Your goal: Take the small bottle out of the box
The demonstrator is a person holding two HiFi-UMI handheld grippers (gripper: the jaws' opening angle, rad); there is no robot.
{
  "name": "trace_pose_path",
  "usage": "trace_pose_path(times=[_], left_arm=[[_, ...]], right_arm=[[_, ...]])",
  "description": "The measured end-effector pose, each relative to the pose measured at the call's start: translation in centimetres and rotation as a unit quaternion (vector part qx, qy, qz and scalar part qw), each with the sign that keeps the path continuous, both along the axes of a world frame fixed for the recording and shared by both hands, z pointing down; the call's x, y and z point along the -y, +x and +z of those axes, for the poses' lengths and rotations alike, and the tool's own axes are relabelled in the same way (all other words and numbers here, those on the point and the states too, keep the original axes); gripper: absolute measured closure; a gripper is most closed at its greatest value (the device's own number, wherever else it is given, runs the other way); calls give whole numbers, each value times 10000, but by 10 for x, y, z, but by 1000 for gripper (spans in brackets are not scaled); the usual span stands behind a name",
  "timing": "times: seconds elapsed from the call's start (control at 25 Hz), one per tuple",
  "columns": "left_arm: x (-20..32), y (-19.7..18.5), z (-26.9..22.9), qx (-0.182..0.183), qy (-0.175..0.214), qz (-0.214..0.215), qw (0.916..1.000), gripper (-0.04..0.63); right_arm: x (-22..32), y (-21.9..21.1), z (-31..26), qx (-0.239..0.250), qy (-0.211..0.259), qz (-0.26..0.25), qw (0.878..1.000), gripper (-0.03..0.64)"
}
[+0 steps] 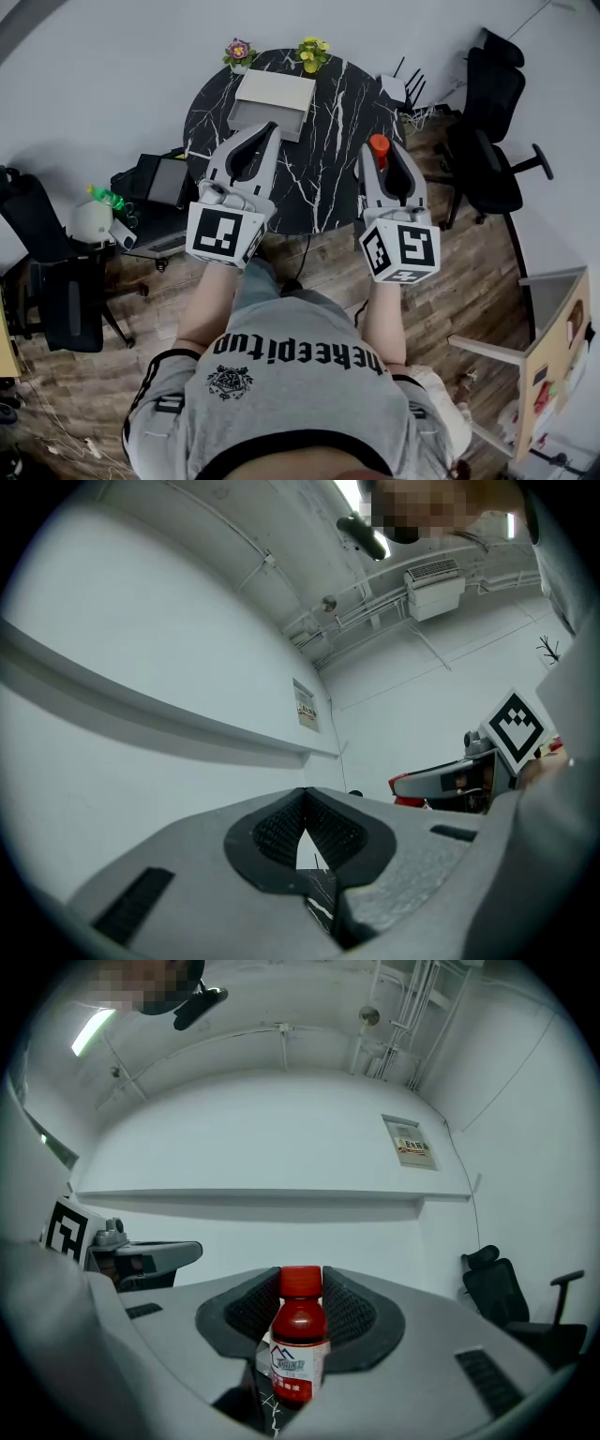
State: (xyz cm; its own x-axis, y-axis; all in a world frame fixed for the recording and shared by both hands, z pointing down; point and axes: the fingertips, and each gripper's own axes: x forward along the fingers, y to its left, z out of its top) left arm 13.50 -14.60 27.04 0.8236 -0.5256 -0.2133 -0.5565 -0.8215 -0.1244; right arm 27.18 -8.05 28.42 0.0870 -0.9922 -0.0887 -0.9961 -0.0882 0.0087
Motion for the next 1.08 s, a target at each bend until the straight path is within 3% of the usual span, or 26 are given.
trace_pose_path(times=[1.08], left_arm=[[5, 11, -3, 25, 22, -27, 10000, 591]], right_arm=[[-1, 17, -8, 43, 194, 59, 9998, 476]])
